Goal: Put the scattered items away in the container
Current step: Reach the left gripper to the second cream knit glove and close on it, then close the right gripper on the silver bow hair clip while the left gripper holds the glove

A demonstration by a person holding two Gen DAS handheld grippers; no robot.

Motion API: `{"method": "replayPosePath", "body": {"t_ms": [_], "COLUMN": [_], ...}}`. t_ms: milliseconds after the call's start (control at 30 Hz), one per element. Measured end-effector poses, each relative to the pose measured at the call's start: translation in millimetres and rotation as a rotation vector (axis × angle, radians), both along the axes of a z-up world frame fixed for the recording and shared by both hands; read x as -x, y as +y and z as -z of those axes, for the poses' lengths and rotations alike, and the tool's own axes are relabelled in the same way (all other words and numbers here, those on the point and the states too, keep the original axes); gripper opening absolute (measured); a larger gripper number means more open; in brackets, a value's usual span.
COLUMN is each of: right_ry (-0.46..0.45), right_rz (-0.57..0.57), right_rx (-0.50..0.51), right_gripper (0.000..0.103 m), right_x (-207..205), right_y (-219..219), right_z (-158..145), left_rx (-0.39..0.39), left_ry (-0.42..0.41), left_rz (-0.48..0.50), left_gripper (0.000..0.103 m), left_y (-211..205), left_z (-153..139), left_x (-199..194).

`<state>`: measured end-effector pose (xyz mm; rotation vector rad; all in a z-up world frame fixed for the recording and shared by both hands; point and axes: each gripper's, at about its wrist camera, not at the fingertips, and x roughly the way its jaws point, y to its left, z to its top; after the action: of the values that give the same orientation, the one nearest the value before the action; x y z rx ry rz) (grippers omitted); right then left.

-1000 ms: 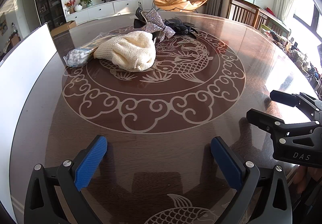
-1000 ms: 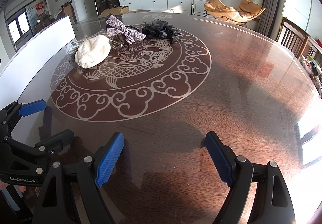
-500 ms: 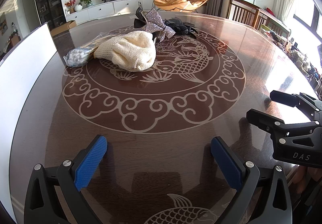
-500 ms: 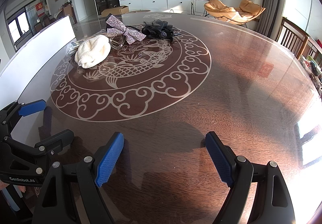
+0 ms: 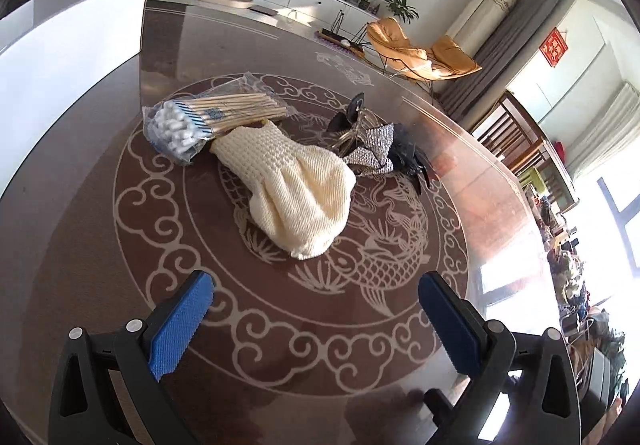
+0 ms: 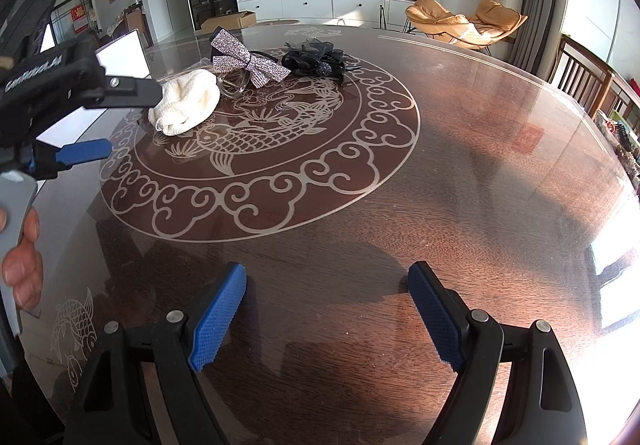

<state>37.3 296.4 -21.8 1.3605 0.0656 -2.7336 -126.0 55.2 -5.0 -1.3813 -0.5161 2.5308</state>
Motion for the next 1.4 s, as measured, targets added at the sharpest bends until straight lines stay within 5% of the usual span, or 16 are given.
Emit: {"method": "replayPosePath", "body": {"t_ms": [200, 300, 333, 367, 467, 667, 800, 867, 1033, 1200, 1400], "right_ry": [0.0, 0.0, 0.0, 0.0, 0.0, 0.0, 0.0, 0.001, -0.007, 0.163, 0.066], "right_rz": [0.0, 0.0, 0.0, 0.0, 0.0, 0.0, 0.0, 0.0, -0.108, -0.271, -0.36], "right_rx": [0.0, 0.0, 0.0, 0.0, 0.0, 0.0, 0.0, -0.005, -0.013, -0.088, -0.242], "right_gripper": [0.084, 0.084, 0.084, 0.084, 0.084, 0.084, 0.084, 0.084, 0.085, 0.085, 0.08], "right_x": [0.2, 0.3, 0.3, 0.4, 0.6, 0.8, 1.0, 1.0, 30.6, 98.1, 179.3], "right_y": [0.0, -0.1, -0.2, -0.1, -0.1, 0.0, -0.1, -0.6, -20.4, -78.8, -130.3], "right_z": [0.2, 0.4, 0.4, 0.2, 0.5, -0.2, 0.1, 0.0, -7.0, -45.9, -19.2], "left_rx": [0.149, 0.261, 0.276, 0.268, 0.256, 0.216, 0.228, 0.258, 0.327, 0.385, 0.383], "left_ry": [-0.072, -0.038, -0.022, 0.014, 0.074, 0.089, 0.092, 0.12, 0.132, 0.124, 0.123], "left_rz": [-0.033, -0.015, -0.006, 0.004, 0.054, 0.264, 0.354, 0.326, 0.326, 0.34, 0.338], "left_gripper": [0.103, 0.103, 0.098, 0.076, 0.05, 0.049, 0.055, 0.08, 0.103, 0.103, 0.103], "left_y": [20.5, 29.5, 28.9, 26.1, 11.1, -30.2, -46.6, -47.8, -32.8, -28.2, -29.2], "left_z": [16.9, 23.2, 23.1, 20.5, 16.1, 11.1, 8.9, 10.2, 19.4, 25.3, 25.6], "left_x": [60.7, 69.8, 69.5, 64.8, 48.7, -20.1, -62.4, -69.9, -66.6, -63.1, -62.4]}}
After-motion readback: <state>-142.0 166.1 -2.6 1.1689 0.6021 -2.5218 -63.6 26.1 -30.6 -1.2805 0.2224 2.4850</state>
